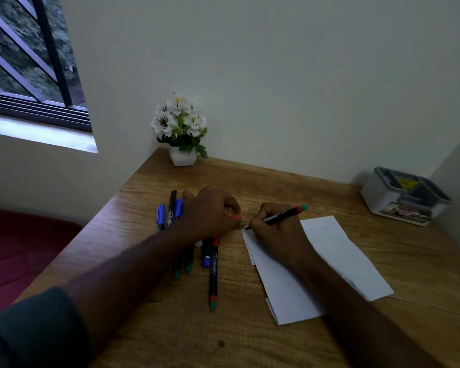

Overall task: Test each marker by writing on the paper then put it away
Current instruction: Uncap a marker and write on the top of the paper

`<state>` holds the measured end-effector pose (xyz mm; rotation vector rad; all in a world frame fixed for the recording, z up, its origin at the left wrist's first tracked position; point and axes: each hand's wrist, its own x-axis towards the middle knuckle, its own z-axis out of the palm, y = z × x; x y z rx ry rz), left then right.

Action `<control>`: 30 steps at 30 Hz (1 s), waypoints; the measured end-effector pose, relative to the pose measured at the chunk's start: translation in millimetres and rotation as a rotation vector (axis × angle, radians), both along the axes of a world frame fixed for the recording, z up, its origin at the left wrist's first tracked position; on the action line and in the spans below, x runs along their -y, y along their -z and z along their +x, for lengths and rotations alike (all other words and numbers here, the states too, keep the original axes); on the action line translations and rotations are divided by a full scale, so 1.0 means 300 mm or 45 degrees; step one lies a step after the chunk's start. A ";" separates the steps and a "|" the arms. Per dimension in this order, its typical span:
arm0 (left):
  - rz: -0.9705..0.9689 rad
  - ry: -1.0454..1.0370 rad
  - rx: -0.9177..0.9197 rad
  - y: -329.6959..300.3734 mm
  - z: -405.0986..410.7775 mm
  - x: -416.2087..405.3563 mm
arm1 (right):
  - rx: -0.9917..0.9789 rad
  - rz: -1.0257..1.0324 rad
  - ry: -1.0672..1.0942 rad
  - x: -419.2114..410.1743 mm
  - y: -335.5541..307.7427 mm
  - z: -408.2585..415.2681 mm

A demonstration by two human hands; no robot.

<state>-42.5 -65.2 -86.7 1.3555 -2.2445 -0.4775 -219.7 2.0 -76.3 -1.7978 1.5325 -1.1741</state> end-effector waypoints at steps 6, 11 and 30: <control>-0.010 -0.005 0.029 -0.016 -0.001 -0.010 | 0.041 0.003 0.003 0.001 0.001 -0.005; -0.025 -0.002 0.011 -0.005 0.001 0.002 | 0.007 -0.013 -0.015 0.005 0.002 0.000; -0.047 -0.063 0.108 -0.037 -0.008 -0.033 | 0.031 -0.015 0.031 0.005 -0.002 0.000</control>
